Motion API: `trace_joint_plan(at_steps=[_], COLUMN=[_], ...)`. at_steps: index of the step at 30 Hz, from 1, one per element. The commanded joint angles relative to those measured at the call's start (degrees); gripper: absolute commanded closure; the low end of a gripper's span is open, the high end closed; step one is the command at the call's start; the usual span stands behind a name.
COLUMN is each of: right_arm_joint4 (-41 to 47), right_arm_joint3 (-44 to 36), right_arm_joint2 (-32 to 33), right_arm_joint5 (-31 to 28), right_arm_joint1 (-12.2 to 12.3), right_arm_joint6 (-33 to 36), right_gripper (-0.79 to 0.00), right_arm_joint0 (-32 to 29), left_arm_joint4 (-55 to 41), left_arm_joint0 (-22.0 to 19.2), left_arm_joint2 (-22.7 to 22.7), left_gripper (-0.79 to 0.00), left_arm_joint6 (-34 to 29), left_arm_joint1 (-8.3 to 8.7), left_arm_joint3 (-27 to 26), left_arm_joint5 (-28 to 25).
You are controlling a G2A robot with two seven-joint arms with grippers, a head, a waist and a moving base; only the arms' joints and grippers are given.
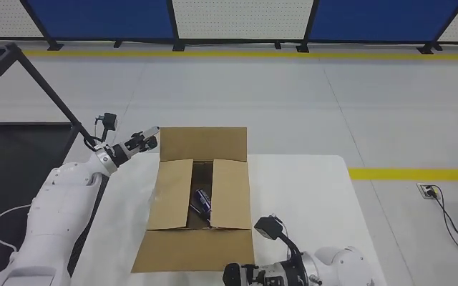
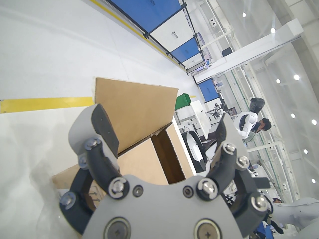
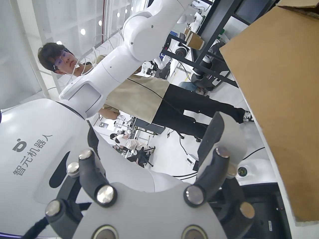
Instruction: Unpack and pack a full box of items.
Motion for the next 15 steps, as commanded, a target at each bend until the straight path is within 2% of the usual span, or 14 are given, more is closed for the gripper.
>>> trace_joint_plan(at_steps=[1, 9, 15], right_arm_joint4=[0.12, -4.68, -8.96], right_arm_joint3=[-0.53, -1.48, 0.61], right_arm_joint2=[2.25, 12.80, 13.52], right_arm_joint5=[-0.13, 3.90, 8.94], right_arm_joint1=[0.53, 2.80, 3.63], right_arm_joint6=[1.24, 0.82, 0.26], right_gripper=[-0.785, -0.785, -0.785], right_arm_joint0=[-0.90, -7.62, -8.67], left_arm_joint4=[0.08, 3.33, 4.59], left_arm_joint0=[-0.23, -1.83, -2.74], left_arm_joint2=[-0.46, -0.16, 1.46], left_gripper=[-0.785, -0.785, -0.785], left_arm_joint6=[0.83, 3.39, 2.22], left_arm_joint1=[0.40, 1.09, -0.04], left_arm_joint3=[0.62, 3.65, 3.97], left_arm_joint5=[0.74, 5.13, 7.44])
